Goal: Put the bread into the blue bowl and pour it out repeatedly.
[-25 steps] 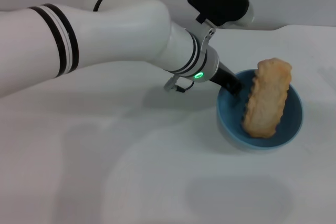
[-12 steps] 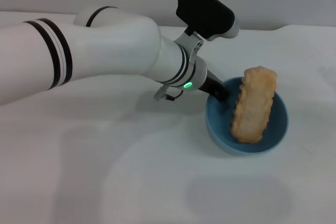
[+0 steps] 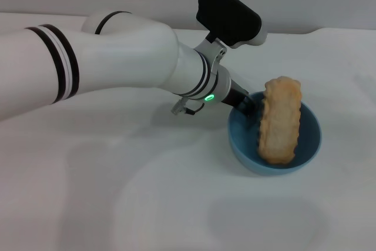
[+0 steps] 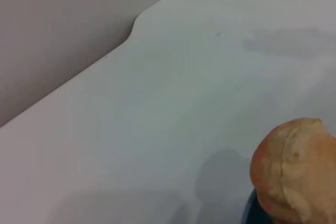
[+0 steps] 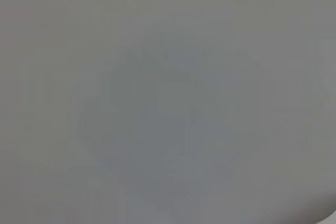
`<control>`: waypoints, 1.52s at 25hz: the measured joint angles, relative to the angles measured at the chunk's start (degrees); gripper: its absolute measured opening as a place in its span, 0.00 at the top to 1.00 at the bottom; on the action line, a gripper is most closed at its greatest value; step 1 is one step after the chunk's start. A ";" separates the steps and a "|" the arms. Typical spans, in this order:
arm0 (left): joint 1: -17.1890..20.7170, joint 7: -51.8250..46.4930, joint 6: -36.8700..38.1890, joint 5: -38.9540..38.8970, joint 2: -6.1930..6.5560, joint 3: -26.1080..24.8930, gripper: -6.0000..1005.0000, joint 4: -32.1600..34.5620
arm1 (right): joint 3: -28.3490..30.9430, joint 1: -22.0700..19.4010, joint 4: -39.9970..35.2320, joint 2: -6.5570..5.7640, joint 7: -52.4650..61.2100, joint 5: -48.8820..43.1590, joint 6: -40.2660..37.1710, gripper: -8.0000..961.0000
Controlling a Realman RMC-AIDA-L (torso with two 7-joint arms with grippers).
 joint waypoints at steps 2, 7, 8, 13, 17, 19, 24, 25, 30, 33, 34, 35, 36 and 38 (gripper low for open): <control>0.05 -0.36 0.00 0.00 0.01 -0.02 0.86 0.01 | -0.01 0.01 0.77 0.02 -0.19 -0.01 0.09 0.42; 0.53 -1.85 0.32 0.43 0.50 -2.62 0.78 0.78 | -0.01 0.01 0.97 -0.02 -0.62 -0.01 0.36 0.42; 0.65 -1.81 0.46 0.58 0.60 -4.03 0.77 0.84 | -0.01 0.01 0.99 -0.05 -0.79 -0.01 0.41 0.42; 0.97 -1.57 1.42 4.90 0.90 -10.31 0.45 2.34 | 0.24 -0.26 1.05 -0.24 -1.41 -0.01 0.82 0.42; 3.85 -1.37 -2.80 11.96 0.88 -16.58 0.35 5.57 | 0.42 -0.39 1.04 0.01 -8.77 0.18 2.85 0.42; 5.83 -0.51 -5.97 13.10 0.87 -18.28 0.35 7.54 | 0.48 -0.39 1.05 0.40 -14.78 0.28 4.96 0.42; 13.77 2.81 -20.02 13.51 0.70 -20.28 0.32 12.22 | 0.70 -0.38 3.80 1.16 -29.62 4.30 9.67 0.42; 16.28 2.87 -26.37 13.43 0.55 -19.52 0.31 12.42 | 0.71 -0.42 6.61 1.10 -37.86 9.56 11.11 0.42; 19.88 2.26 -38.16 13.08 0.37 -16.06 0.26 10.97 | 0.70 -0.58 12.28 1.14 -57.70 22.74 12.05 0.42; 22.40 2.06 -49.17 12.62 0.22 -11.30 0.22 9.42 | 0.71 -0.40 16.84 1.18 -71.28 32.18 11.13 0.42; 22.79 1.69 -52.34 12.39 0.20 -9.65 0.21 8.66 | 0.70 -0.29 18.48 1.23 -75.38 34.94 10.59 0.42; 23.28 0.94 -56.82 12.01 0.16 -7.17 0.20 7.43 | 0.70 -0.17 20.50 1.24 -79.39 38.03 9.70 0.42; 23.49 0.13 -59.55 11.66 0.11 -5.06 0.19 6.37 | 0.69 -0.13 21.76 1.25 -81.74 40.16 8.96 0.42; 23.61 -1.08 -62.03 10.38 0.11 -2.39 0.18 4.88 | 0.70 -0.30 24.66 1.25 -84.85 45.01 6.55 0.42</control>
